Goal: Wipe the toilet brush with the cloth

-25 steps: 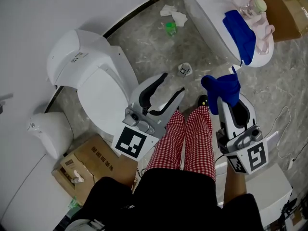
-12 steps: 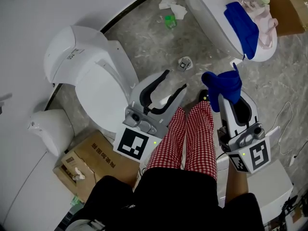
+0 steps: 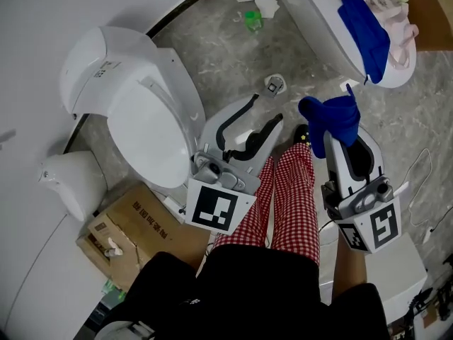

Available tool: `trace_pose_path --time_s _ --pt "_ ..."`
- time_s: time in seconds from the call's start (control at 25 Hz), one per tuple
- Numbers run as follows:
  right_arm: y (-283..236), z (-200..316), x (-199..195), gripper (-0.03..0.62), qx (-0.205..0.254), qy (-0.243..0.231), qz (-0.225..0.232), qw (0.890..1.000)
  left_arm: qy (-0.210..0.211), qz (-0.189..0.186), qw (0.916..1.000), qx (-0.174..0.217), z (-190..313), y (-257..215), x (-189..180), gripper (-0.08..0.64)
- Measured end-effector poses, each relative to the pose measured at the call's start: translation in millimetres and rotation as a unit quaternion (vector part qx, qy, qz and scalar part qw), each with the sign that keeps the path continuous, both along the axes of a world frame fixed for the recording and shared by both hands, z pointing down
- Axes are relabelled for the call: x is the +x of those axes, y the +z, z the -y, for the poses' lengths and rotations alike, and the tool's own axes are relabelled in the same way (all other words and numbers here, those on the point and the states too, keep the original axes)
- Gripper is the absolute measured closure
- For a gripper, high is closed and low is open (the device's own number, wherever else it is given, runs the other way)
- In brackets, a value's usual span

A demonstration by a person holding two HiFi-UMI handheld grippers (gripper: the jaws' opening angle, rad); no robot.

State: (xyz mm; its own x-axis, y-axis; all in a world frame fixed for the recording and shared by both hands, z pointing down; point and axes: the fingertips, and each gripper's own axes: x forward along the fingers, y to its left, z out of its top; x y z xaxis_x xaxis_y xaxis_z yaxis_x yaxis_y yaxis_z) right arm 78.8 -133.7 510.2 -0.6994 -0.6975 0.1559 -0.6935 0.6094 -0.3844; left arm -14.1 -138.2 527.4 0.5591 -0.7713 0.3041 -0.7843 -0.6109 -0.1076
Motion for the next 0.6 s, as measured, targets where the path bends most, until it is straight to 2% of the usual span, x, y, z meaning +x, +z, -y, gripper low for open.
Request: trace_pose_path --time_s 0.2,0.48,0.6 --pt "10 3 -1 0.525 0.002 -0.001 -0.009 1.000 0.014 0.004 0.9998 -0.010 0 14 5 0.380" --pt "26 5 -1 0.525 -0.009 0.006 -0.007 1.000 0.004 -0.031 0.9983 -0.050 2 28 1 0.380" --pt "34 4 2 0.525 -0.013 0.010 -0.011 1.000 0.000 -0.036 0.9979 -0.055 2 30 2 0.381"
